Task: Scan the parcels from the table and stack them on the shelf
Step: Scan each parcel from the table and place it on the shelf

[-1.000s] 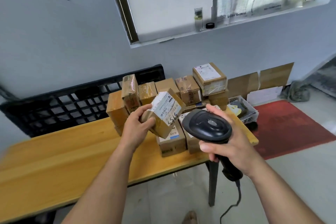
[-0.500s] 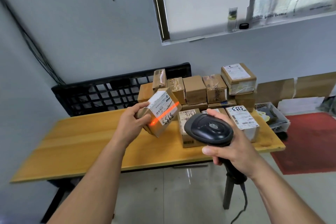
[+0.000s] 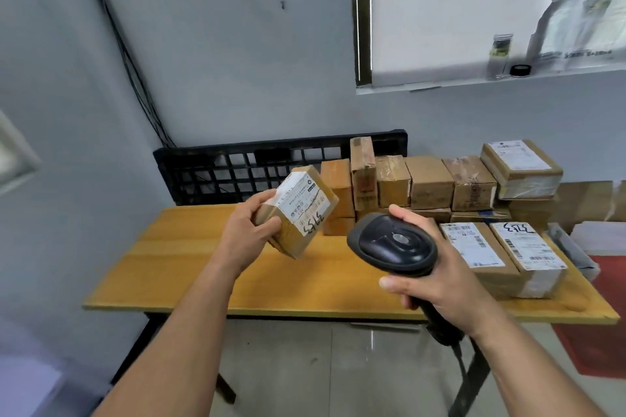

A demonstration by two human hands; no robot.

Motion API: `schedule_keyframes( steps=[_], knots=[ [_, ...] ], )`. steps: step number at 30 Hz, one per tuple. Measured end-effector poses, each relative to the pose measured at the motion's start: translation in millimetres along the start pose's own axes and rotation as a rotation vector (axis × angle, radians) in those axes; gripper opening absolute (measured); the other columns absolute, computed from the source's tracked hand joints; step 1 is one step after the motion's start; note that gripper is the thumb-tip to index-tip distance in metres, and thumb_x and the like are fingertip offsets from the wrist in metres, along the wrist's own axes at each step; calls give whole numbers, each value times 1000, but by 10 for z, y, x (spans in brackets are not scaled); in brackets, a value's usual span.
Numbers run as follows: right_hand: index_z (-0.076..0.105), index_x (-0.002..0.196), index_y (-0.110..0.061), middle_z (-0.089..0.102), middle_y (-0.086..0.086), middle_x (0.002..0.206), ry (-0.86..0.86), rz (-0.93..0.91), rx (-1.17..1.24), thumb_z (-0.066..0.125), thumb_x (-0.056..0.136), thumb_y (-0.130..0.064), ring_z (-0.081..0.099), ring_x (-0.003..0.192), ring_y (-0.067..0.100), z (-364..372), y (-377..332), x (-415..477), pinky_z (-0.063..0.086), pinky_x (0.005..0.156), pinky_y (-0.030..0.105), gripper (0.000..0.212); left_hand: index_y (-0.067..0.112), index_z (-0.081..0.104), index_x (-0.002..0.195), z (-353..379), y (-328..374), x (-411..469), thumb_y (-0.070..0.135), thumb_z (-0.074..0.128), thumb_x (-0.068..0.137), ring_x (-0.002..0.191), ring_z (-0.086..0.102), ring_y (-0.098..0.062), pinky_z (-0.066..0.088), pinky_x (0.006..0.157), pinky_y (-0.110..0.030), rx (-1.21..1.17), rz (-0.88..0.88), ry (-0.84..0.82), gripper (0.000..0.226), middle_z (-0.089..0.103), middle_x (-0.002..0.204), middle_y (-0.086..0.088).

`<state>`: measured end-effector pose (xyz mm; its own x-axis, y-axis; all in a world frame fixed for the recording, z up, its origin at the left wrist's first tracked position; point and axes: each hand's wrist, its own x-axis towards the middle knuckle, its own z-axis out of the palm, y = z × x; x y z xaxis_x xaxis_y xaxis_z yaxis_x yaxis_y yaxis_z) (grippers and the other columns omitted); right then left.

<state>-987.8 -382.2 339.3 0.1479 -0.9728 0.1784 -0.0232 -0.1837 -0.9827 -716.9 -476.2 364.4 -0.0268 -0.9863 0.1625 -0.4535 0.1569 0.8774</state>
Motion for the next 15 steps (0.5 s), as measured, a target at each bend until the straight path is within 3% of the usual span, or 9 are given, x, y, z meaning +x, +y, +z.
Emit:
schedule_keyframes(
  steps=[5, 9, 15],
  knots=[
    [45, 136, -46, 66, -13, 114, -63, -38, -24, 85, 57, -17, 59, 54, 26, 640, -120, 346, 53, 52, 41, 93, 37, 23, 151, -709, -228, -28, 5, 61, 88, 102, 59, -18, 52, 72, -22, -104, -36, 64, 80, 56, 112, 0],
    [45, 137, -46, 66, -2, 117, -122, -89, -14, 86, 59, -14, 59, 53, 29, 1214, -189, 669, 52, 50, 41, 94, 40, 21, 151, -1335, -373, -73, 7, 60, 91, 96, 60, -18, 55, 73, -27, -173, -27, 169, 79, 56, 107, 3],
    [42, 139, -45, 67, 1, 111, -223, -154, -20, 85, 60, -14, 59, 54, 29, 2141, -377, 1093, 53, 51, 38, 95, 46, 25, 148, -2312, -693, -180, 20, 64, 90, 101, 64, -23, 56, 87, -40, -180, -31, 357, 74, 59, 112, -6]
  ],
)
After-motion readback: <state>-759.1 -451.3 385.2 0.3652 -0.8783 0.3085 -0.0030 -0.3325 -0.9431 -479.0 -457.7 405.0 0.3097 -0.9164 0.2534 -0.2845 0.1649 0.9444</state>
